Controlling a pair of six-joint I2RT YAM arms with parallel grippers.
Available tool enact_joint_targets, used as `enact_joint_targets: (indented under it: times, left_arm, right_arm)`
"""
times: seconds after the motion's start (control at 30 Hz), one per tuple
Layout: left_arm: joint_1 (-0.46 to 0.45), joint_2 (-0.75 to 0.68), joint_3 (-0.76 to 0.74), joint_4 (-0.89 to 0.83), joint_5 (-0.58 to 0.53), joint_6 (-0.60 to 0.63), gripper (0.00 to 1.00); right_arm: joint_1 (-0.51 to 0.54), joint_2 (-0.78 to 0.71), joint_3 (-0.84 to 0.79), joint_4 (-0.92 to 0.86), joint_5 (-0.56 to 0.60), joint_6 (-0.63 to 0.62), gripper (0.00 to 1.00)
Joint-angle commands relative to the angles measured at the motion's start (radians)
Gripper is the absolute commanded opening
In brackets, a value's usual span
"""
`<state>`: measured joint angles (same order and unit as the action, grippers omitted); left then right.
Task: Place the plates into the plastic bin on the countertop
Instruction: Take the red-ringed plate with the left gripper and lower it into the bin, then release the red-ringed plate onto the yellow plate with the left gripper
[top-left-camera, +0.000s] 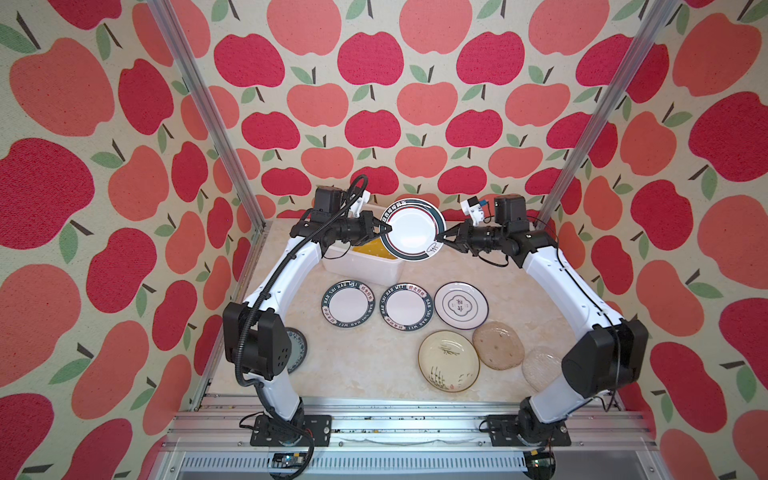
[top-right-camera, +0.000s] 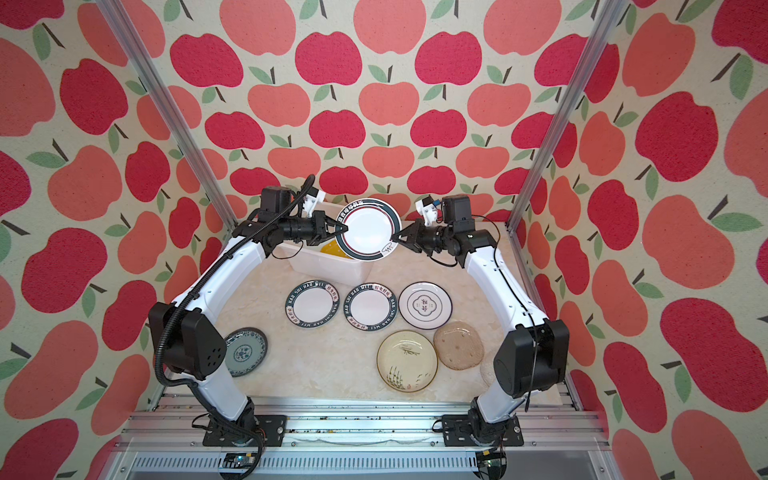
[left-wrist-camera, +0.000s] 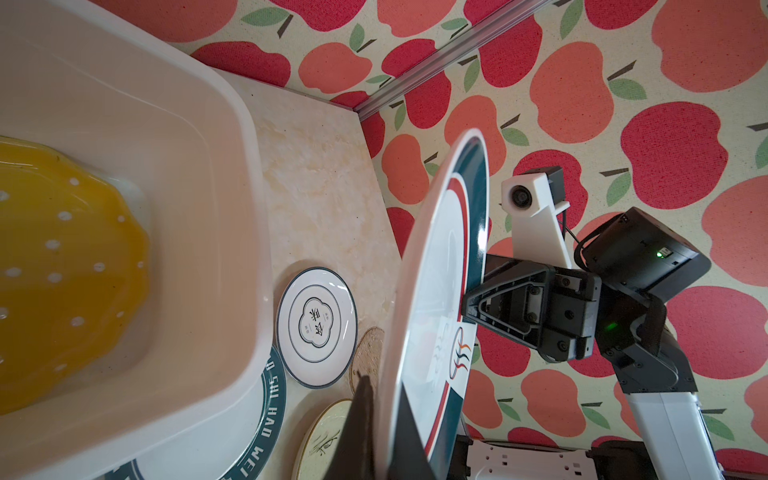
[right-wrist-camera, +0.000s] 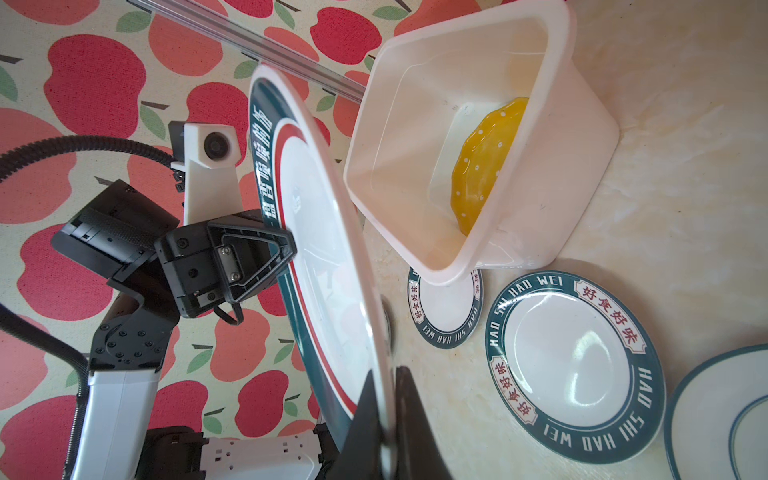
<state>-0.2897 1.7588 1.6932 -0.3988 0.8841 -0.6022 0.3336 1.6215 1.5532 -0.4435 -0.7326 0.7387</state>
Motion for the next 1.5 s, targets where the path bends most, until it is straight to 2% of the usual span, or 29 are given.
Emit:
enact_joint_targets:
  times: [0.0, 0.07, 0.13, 0.23, 0.37, 0.47, 0.67, 0.77, 1.0, 1.47]
  left_arm:
    - [-0.013, 0.017, 0.032, 0.000, 0.032, 0.021, 0.00]
    - [-0.002, 0.016, 0.036, -0.003, 0.018, 0.016, 0.00]
    - [0.011, 0.010, 0.036, -0.006, -0.014, 0.011, 0.00]
    - [0.039, 0.004, 0.045, -0.015, -0.087, 0.000, 0.00]
    - [0.078, 0.007, 0.080, -0.047, -0.208, -0.005, 0.00]
    - [0.098, 0.041, 0.146, -0.137, -0.325, 0.028, 0.00]
    - [0.109, 0.214, 0.408, -0.423, -0.541, 0.171, 0.00]
    - [0.107, 0.298, 0.525, -0.539, -0.609, 0.186, 0.00]
    - [0.085, 0.372, 0.571, -0.584, -0.645, 0.167, 0.00]
    - [0.070, 0.501, 0.596, -0.626, -0.590, 0.163, 0.00]
  right_arm:
    - [0.010, 0.026, 0.051, 0.024, 0.014, 0.021, 0.26]
    - [0.006, 0.031, 0.062, 0.010, 0.042, 0.022, 0.40]
    - [-0.002, 0.031, 0.074, -0.017, 0.080, 0.015, 0.48]
    - [-0.024, 0.023, 0.089, -0.075, 0.139, 0.003, 0.53]
    - [-0.061, -0.016, 0.079, -0.161, 0.229, -0.023, 0.54]
    - [-0.090, -0.048, 0.046, -0.170, 0.242, -0.026, 0.54]
    - [-0.126, -0.083, 0.000, -0.168, 0.220, -0.018, 0.54]
    - [-0.131, -0.091, -0.013, -0.164, 0.213, -0.019, 0.53]
    - [-0.144, -0.098, -0.038, -0.144, 0.206, -0.011, 0.54]
    - [-0.149, -0.103, -0.057, -0.133, 0.213, -0.002, 0.53]
